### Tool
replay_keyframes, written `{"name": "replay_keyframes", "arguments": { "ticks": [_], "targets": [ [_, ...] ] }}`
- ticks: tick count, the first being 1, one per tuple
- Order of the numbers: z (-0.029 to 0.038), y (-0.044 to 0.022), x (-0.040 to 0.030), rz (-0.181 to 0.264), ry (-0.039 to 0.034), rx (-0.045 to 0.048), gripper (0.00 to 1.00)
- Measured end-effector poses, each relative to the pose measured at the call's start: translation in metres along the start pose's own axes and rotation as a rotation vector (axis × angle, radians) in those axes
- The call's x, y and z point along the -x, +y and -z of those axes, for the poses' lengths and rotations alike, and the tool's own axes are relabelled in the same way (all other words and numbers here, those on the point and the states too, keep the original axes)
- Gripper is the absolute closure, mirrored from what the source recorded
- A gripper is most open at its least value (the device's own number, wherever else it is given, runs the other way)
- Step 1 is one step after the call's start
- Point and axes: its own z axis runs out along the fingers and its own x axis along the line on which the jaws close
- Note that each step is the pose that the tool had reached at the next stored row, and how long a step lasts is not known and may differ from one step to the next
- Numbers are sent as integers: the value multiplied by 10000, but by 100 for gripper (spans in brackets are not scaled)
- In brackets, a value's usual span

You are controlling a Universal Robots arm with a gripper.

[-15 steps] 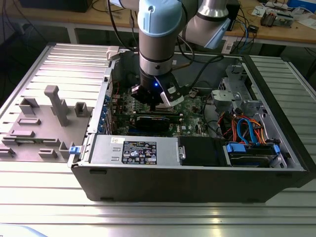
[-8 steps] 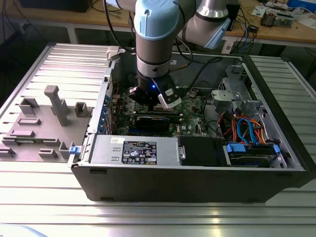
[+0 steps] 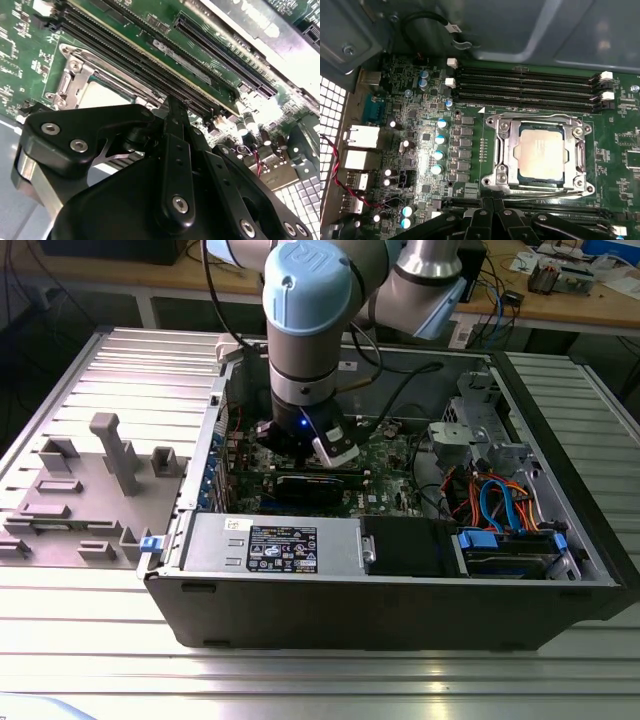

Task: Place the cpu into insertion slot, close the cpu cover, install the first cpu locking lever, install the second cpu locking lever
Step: 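Install the second cpu locking lever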

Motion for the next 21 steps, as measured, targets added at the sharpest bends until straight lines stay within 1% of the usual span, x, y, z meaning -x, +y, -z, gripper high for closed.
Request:
{"name": "replay_keyframes", "arguments": {
  "ticks": [1, 3, 6, 9, 10, 11, 13, 18, 20, 21],
  "targets": [
    [-11, -3, -2, 2, -1, 16, 89],
    [-43, -6, -8, -1, -7, 93, 89],
    [-68, -1, -8, -3, -12, 144, 89],
    [-86, 8, -10, -3, -9, 171, 89],
    [-109, 15, -10, -3, -21, 227, 89],
    [-114, 16, -10, -2, -21, 242, 89],
    [-122, 22, -14, -5, -22, 270, 89],
    [-127, 51, -28, -3, -22, 280, 89],
    [-121, 58, -33, -4, -22, 282, 89],
    [-97, 68, -34, -2, -27, 291, 89]
  ]
}}
